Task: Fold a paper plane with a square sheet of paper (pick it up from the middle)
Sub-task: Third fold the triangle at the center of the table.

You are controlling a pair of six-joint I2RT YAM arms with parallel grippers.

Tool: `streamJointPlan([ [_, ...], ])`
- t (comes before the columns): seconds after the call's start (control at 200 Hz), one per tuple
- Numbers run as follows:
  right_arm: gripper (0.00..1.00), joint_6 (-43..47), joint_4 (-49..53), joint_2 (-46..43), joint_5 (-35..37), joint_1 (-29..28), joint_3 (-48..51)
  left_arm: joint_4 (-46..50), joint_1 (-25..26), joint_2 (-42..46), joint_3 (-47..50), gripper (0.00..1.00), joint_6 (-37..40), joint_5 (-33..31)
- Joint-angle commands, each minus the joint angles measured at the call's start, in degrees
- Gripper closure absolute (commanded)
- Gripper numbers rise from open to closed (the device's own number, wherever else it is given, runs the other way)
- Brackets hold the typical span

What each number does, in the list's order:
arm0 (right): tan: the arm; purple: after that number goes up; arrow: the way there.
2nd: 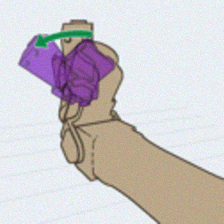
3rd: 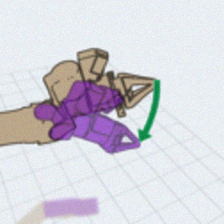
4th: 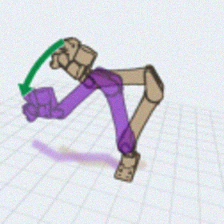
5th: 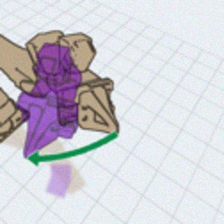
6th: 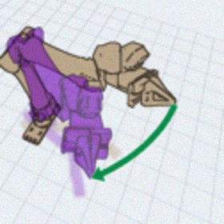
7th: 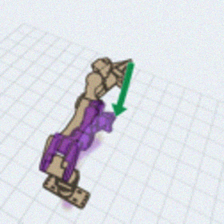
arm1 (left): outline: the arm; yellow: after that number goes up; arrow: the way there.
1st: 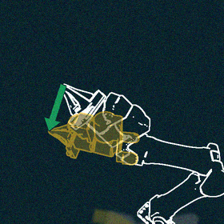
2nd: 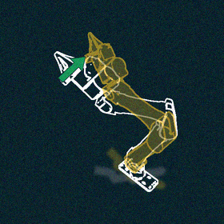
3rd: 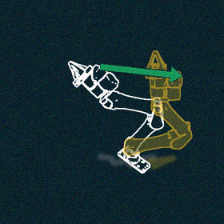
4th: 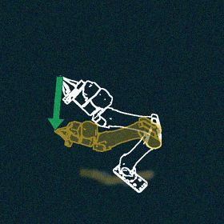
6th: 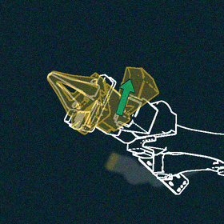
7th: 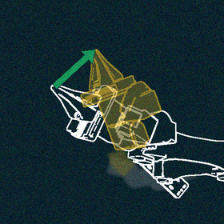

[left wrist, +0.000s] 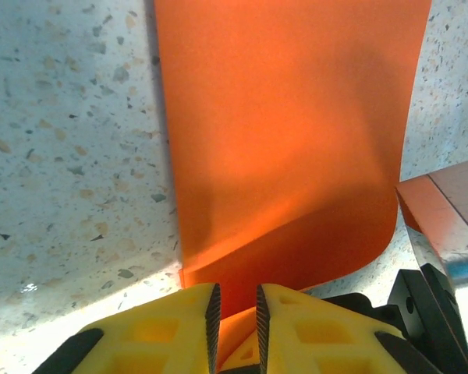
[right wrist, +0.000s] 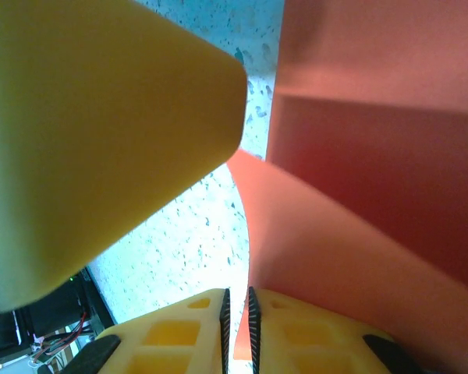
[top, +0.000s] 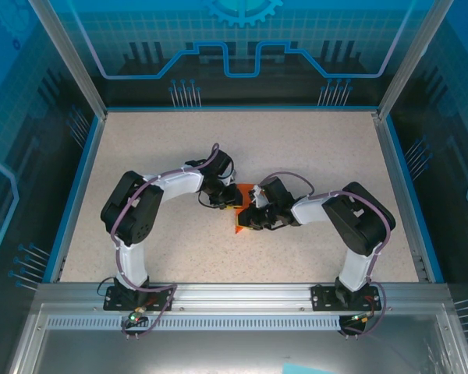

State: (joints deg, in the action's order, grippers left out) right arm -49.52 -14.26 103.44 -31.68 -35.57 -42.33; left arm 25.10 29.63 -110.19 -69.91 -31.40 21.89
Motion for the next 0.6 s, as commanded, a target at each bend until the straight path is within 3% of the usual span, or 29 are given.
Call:
streamJointPlan([
  [0.0,0.83,0.10,-0.28,-0.94,0.17,0.60,0.95,0.32,-0.16,-1.25,0.92,0.79,0.29,1.18],
  [0.22,0.83,0.05,-0.24,-1.13,0.17,1.01,1.11,1.26,-0.13,-1.32,0.93,0.81,1.18,0.86],
  [0.435,0.83,0.26,0.05,-1.57,0.16,1.03,1.11,2.89,-0.27,-1.08,0.66,0.71,2.69,-0.58],
  [0.595,0.83,0.25,0.05,-1.61,0.26,1.02,1.17,1.99,-0.17,-1.06,0.90,0.71,2.33,0.92],
])
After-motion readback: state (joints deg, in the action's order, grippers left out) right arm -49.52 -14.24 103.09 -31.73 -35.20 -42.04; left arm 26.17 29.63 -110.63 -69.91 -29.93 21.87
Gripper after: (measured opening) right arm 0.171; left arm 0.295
